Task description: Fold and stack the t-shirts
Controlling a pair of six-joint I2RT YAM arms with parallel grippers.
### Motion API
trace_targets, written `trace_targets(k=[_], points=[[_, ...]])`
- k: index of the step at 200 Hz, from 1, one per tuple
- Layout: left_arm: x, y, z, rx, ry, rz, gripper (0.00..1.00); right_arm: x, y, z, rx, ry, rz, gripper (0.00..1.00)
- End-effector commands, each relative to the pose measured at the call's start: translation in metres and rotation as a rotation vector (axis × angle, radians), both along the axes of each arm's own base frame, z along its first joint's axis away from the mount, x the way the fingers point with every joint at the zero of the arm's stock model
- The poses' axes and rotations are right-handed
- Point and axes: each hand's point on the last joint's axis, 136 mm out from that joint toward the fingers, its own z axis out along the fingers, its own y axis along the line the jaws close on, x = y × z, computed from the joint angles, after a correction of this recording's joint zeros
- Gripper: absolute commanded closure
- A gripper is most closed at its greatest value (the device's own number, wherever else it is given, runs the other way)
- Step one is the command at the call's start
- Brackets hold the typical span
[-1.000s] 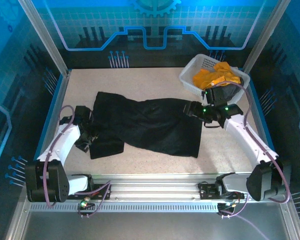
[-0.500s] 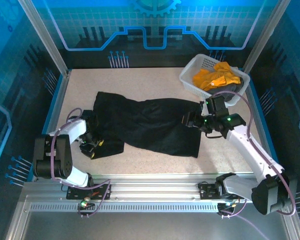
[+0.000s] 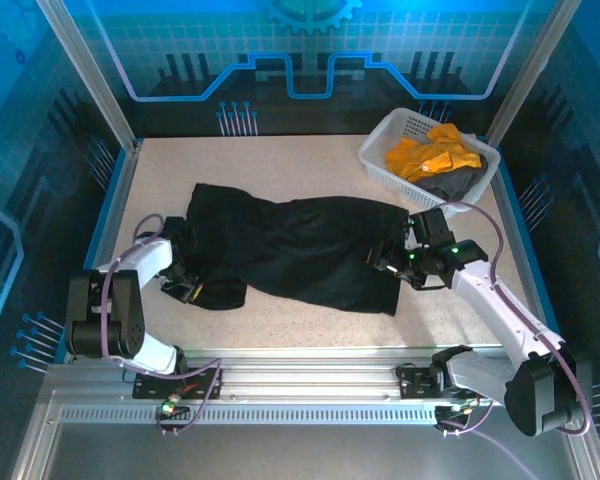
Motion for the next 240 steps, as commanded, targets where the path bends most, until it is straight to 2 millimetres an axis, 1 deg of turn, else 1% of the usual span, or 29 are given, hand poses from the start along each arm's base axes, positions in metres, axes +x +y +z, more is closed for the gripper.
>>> trace_targets(k=[1,18,42,71,93,118,162,182,190,198,206,215,227,240], points=[[-0.006,0.003,0.012,0.019,-0.029,0.010,1.00,-0.006,-0.014,-0.011,-0.025,0.074,-0.089,0.30],[-0.004,0.004,0.030,0.031,-0.079,0.032,1.00,-0.020,-0.027,-0.027,-0.066,0.189,-0.177,0.34],[0.007,0.002,0.058,0.034,-0.168,0.062,1.00,-0.038,-0.038,-0.049,-0.106,0.303,-0.268,0.35],[0.020,0.001,0.090,0.050,-0.240,0.062,1.00,-0.045,-0.037,-0.071,-0.109,0.385,-0.298,0.35],[0.025,0.001,0.105,0.046,-0.280,0.071,1.00,-0.057,-0.035,-0.087,-0.133,0.477,-0.283,0.34],[0.025,0.000,0.111,0.043,-0.295,0.070,1.00,-0.066,-0.027,-0.101,-0.132,0.528,-0.264,0.32],[0.023,-0.002,0.110,0.035,-0.297,0.072,1.00,-0.063,-0.009,-0.112,-0.110,0.563,-0.237,0.32],[0.023,-0.003,0.108,0.032,-0.298,0.069,1.00,-0.062,-0.002,-0.115,-0.109,0.572,-0.224,0.34],[0.023,-0.003,0.107,0.031,-0.298,0.068,1.00,-0.058,0.001,-0.116,-0.106,0.566,-0.221,0.37],[0.024,-0.004,0.106,0.029,-0.300,0.068,1.00,-0.055,0.004,-0.118,-0.100,0.558,-0.216,0.43],[0.024,-0.004,0.105,0.027,-0.301,0.069,1.00,-0.049,0.006,-0.120,-0.096,0.547,-0.214,0.53],[0.025,-0.005,0.104,0.023,-0.305,0.070,1.00,-0.042,0.006,-0.120,-0.102,0.532,-0.209,0.68],[0.028,-0.006,0.106,0.016,-0.319,0.065,1.00,-0.024,0.006,-0.113,-0.119,0.474,-0.186,0.86],[0.032,-0.009,0.107,0.004,-0.337,0.059,1.00,-0.001,0.003,-0.099,-0.156,0.395,-0.153,0.95]])
